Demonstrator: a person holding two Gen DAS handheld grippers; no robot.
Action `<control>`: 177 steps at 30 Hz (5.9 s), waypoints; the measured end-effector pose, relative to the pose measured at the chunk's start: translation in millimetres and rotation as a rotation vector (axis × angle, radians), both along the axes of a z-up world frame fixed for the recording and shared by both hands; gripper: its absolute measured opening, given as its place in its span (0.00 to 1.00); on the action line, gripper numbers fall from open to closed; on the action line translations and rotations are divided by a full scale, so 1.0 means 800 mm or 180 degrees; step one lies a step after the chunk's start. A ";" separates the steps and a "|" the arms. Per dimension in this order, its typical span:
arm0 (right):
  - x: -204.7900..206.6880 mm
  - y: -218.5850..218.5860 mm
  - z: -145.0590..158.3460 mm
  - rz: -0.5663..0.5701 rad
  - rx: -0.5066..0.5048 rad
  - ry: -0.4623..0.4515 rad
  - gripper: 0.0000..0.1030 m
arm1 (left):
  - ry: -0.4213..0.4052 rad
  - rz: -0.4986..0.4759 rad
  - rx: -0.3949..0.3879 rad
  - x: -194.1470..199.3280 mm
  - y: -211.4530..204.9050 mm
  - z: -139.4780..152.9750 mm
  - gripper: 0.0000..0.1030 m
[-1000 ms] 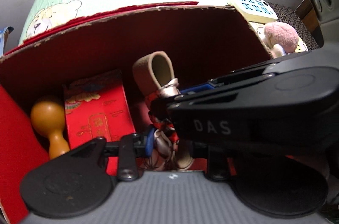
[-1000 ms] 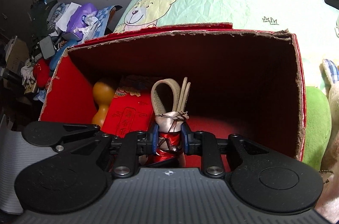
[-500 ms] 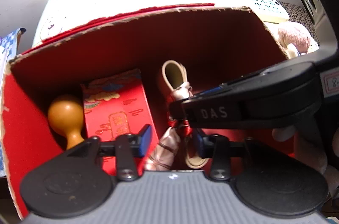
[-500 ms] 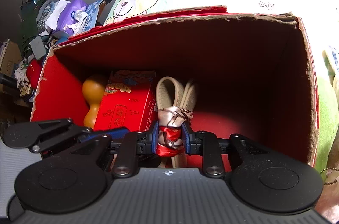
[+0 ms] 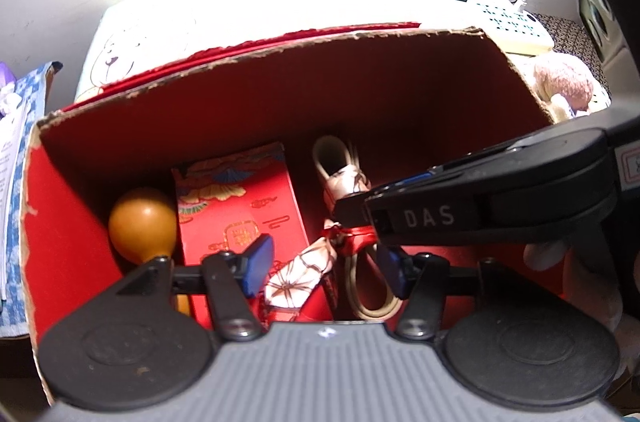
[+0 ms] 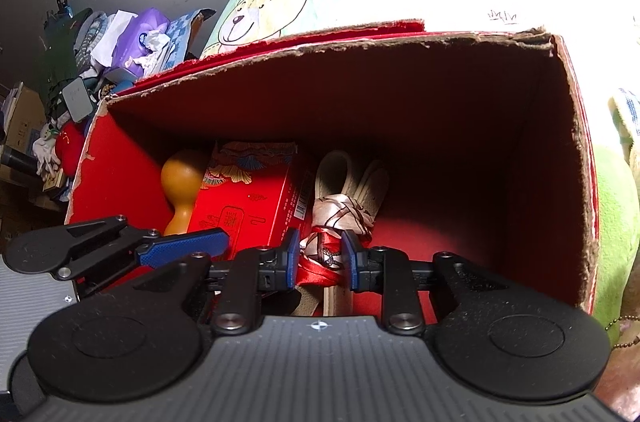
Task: Organize objects
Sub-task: 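Lower the ribbon bag beside the red gift box and open the right gripper, then withdraw the right gripper up out of the cardboard box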
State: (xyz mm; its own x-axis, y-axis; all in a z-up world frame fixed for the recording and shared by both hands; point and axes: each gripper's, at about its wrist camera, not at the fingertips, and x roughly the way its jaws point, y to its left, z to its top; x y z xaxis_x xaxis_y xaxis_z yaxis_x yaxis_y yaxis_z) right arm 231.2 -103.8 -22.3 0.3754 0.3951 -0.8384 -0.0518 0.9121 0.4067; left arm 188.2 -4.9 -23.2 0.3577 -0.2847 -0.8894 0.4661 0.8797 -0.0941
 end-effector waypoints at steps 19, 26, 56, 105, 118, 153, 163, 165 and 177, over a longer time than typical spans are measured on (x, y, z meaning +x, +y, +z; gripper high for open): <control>-0.006 -0.003 0.005 -0.0046 0.0079 -0.0173 0.26 | -0.0126 0.0035 0.0179 -0.004 0.007 0.002 0.62; -0.008 -0.003 0.006 -0.0049 0.0127 -0.0218 0.26 | -0.0150 0.0028 0.0228 -0.004 0.007 0.003 0.64; -0.011 -0.002 0.006 -0.0043 0.0104 -0.0296 0.26 | -0.0189 0.0063 0.0280 -0.003 0.005 0.004 0.69; -0.026 -0.001 0.021 -0.0240 -0.0216 -0.0597 0.26 | -0.0448 0.0423 0.0524 -0.015 0.003 0.011 0.75; -0.074 0.011 0.044 -0.0241 -0.0400 -0.0899 0.27 | -0.0574 0.0578 0.0470 -0.049 0.024 0.033 0.75; -0.197 0.023 0.091 -0.0402 -0.0244 -0.1761 0.41 | -0.0894 0.0626 0.0339 -0.169 0.059 0.092 0.82; -0.217 0.026 0.090 -0.0249 -0.0064 -0.1735 0.40 | -0.0919 0.0661 0.0371 -0.198 0.078 0.089 0.83; -0.220 0.028 0.089 -0.0186 -0.0016 -0.1703 0.40 | -0.0893 0.0682 0.0393 -0.204 0.086 0.084 0.83; -0.218 0.046 0.064 0.0069 0.0207 -0.1330 0.40 | -0.0524 0.1022 0.0384 -0.206 0.137 0.054 0.82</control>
